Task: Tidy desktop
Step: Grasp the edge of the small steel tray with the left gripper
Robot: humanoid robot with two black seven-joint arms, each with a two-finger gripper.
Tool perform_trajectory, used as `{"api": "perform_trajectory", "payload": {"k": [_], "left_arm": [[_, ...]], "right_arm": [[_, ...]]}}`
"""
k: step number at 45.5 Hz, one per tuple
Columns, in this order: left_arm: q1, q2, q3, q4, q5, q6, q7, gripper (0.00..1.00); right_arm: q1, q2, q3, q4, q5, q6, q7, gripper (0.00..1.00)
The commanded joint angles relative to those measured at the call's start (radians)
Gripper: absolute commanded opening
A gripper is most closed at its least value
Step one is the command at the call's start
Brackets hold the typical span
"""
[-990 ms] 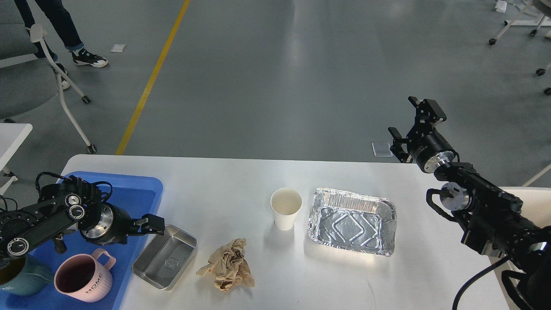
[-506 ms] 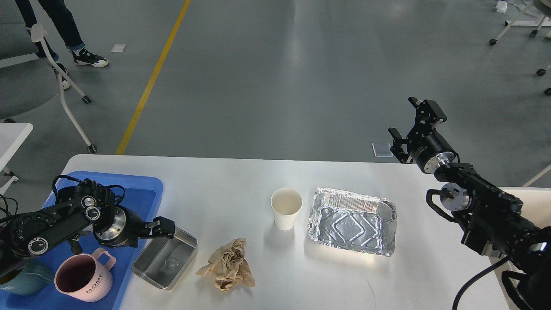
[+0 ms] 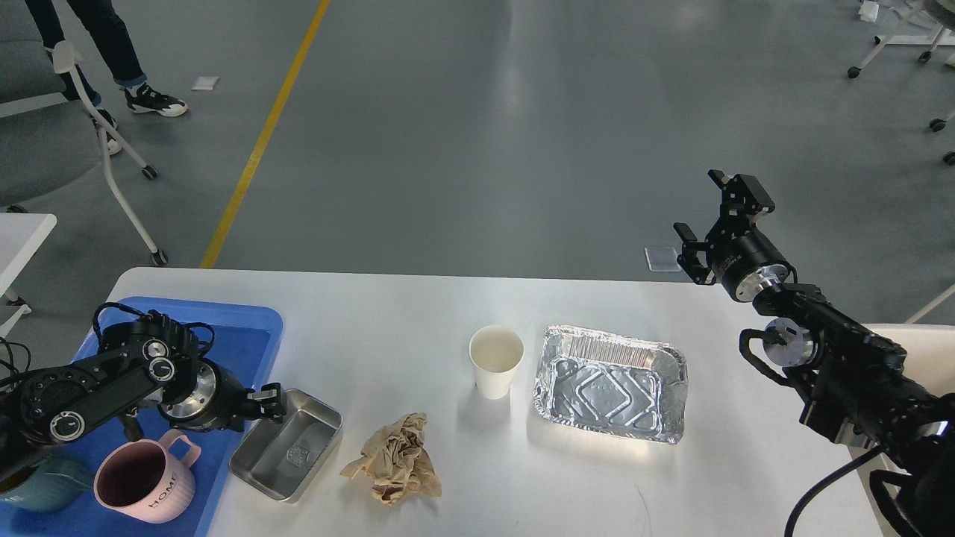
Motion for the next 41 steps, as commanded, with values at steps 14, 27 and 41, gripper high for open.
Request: {"api": "perform_trajectory", "payload": {"k": [14,27,41], "left_arm": [[-0.003,-0.025,0.011,0.006,0.000,0.004,0.001,0.37],[-0.009,-0.025,0.013,0.008,0.000,-0.001,0.017,0.23],[-0.015,-0.022,0.036,0.008,0.002,-0.007,0.044,0.01]], "right_arm": [[-0.001,0.000,0.000,0.000,0.000,0.000,0.000,1.00],[-0.001,0.000,0.000,0.000,0.000,0.000,0.000,1.00],[-0.005,0.000,0.000,0.000,0.000,0.000,0.000,1.00]]}}
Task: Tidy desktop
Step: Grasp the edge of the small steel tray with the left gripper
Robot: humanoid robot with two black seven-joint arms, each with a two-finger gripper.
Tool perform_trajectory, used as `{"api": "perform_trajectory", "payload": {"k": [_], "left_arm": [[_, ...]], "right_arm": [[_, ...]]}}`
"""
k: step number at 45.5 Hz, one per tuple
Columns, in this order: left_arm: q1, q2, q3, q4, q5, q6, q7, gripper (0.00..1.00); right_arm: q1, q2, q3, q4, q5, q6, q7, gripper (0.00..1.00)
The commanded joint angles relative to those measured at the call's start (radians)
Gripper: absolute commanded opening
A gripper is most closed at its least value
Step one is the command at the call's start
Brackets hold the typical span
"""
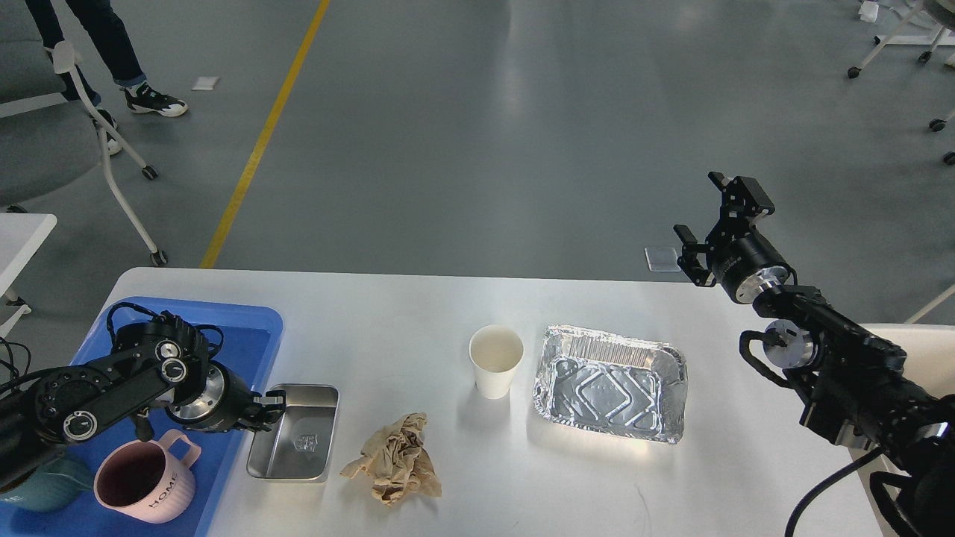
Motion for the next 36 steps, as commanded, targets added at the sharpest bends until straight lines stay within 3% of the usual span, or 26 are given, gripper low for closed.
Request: {"api": "perform_trajectory", "payload": {"k": [1,23,36], "left_arm": [[-0.005,0.002,0.010,0.000,0.000,-0.001,0.003,0.01],[-0.017,0.001,0.011,0.000,0.019,0.004,0.006,0.00],[-0.089,-0.001,0.011,0.005,0.013,-0.001,-0.009,0.00]], "right_arm": [[0.000,0.000,0.000,0.000,0.000,0.000,0.000,1.00],[-0.009,-0.006,0.000,0.000,0.000,-0.002,0.000,1.00],[-0.014,-0.008,0.002,0.000,0.000,-0.002,0.000,1.00]]}}
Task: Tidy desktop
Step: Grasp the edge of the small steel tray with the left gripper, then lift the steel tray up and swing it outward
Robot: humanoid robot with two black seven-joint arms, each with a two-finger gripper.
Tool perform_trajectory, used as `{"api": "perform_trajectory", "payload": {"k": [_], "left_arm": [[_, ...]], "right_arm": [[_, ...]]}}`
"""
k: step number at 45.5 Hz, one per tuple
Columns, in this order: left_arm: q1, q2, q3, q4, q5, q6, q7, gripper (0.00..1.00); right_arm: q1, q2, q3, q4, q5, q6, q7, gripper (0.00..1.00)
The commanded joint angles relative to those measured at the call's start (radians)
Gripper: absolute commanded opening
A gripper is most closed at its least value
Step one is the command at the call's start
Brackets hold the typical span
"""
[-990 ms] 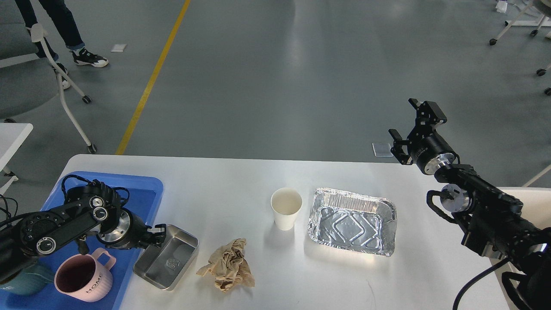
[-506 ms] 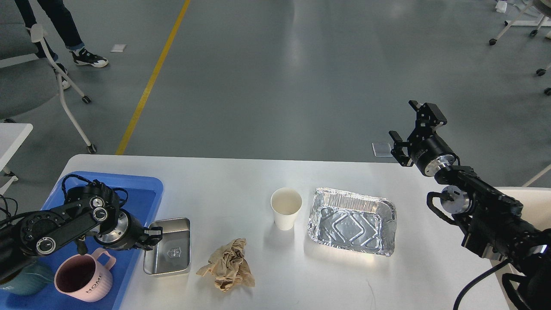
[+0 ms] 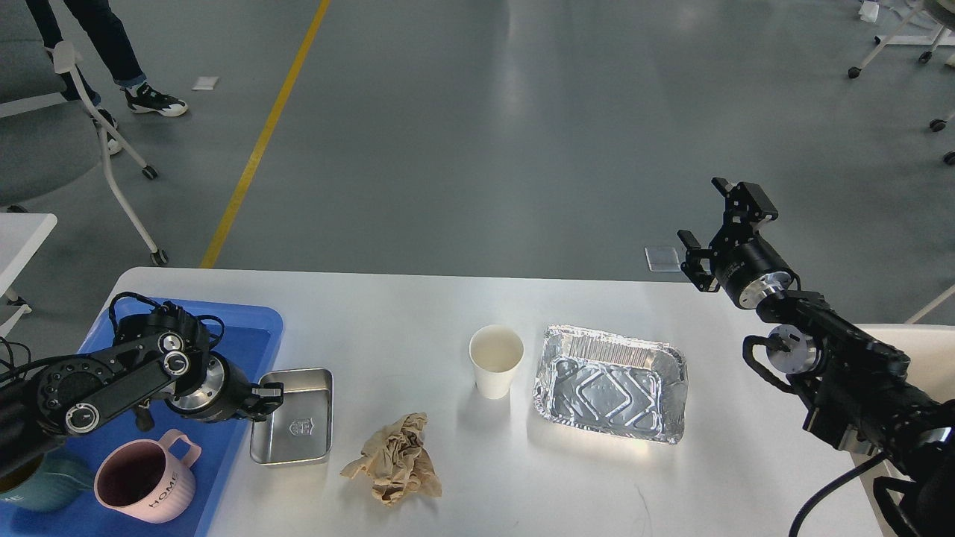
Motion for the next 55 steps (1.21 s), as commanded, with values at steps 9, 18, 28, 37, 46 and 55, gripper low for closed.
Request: {"api": "perform_trajectory", "payload": {"k": [9,18,28,37,46,55], "left_arm": [[-0.134,-0.015,-0.003,0.014,-0.047,-0.010,0.003,0.00],[-0.262,-0.008,0.001,0.015,-0.109,-0.037,0.016,0.00],[-0.428,-0.005,0.003,0.041,-0.135,-0.116,0.039,0.00],[-0.552,0.002,0.003,0.047,-0.138,-0.189,0.046,0.00],[-0.631,0.126,0.001,0.061,-0.146,-0.263,0.046,0.00],[-0.625,0.336,0.000,0.060,-0.146,-0.272,0.039,0.00]], "right_arm": [[0.001,-0.012,0.000,0.002,0.000,0.000,0.000,1.00],[0.008,-0.015,0.000,0.003,0.000,0.000,0.000,1.00],[0.017,-0.017,0.000,0.003,0.000,0.000,0.000,1.00],[0.024,-0.047,0.000,0.011,0.000,0.000,-0.002,1.00],[0.031,-0.061,0.000,0.011,0.000,0.003,-0.003,1.00],[0.043,-0.056,0.000,0.012,0.000,0.004,-0.003,1.00]]}}
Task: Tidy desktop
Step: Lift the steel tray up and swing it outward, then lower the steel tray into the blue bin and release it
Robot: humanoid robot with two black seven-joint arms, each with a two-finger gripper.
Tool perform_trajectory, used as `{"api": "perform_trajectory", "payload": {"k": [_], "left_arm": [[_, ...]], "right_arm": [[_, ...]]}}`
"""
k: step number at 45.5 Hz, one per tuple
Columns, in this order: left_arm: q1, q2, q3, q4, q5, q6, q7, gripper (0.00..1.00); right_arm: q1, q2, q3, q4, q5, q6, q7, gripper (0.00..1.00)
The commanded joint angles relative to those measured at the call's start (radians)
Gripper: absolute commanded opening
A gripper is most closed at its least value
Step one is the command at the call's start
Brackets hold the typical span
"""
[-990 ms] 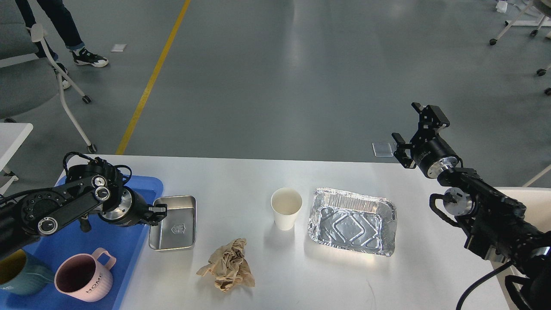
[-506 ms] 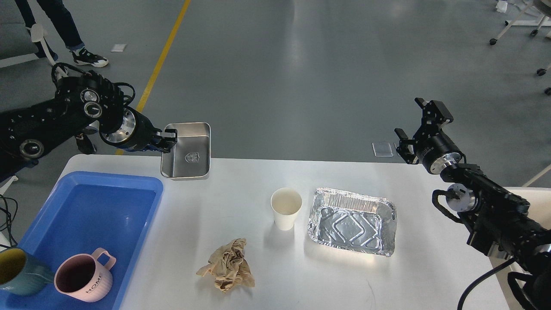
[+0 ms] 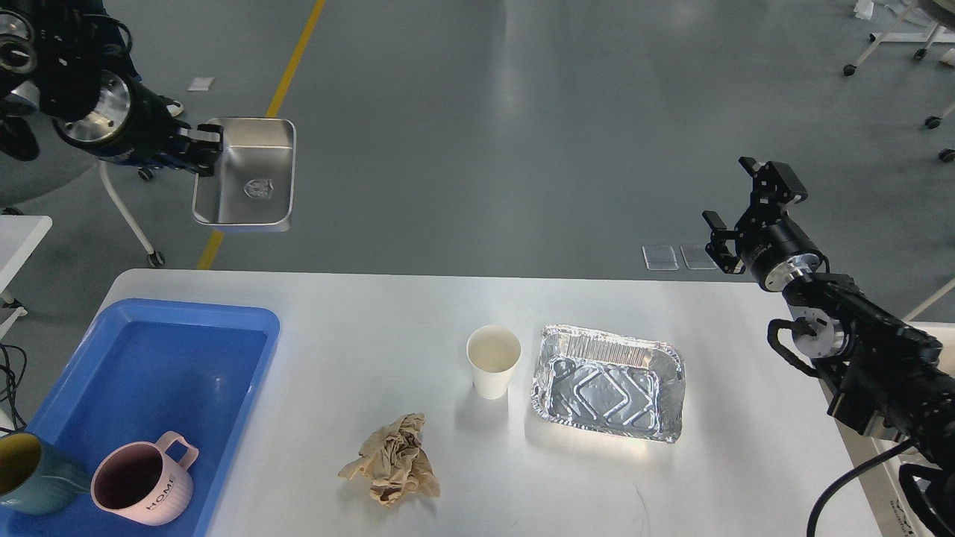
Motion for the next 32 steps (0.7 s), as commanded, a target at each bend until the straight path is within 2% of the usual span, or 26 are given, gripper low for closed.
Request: {"api": "perform_trajectory", "payload": {"k": [1,6,11,21,32], "left_arm": [[0.007,0.133,0.000,-0.001,0.000,-0.002,-0.008,0.00],[0.025,0.224,-0.001,0.001,0.000,-0.002,-0.015,0.00],[0.107,0.272,-0.009,0.004,-0.005,0.022,-0.034,0.00],[0.288,0.292,-0.012,0.005,-0.081,0.188,-0.040,0.00],[0.438,0.221,-0.012,0.028,-0.161,0.358,-0.055,0.00]], "right_arm": [[0.008,0.006,0.000,0.001,0.000,0.000,0.000,1.00],[0.016,0.013,0.000,0.001,0.000,0.000,0.000,1.00],[0.021,0.015,-0.001,0.001,0.000,-0.003,0.000,1.00],[0.014,0.021,-0.001,-0.002,-0.002,-0.003,0.000,1.00],[0.008,0.022,-0.003,-0.003,-0.002,-0.003,0.000,1.00]]}}
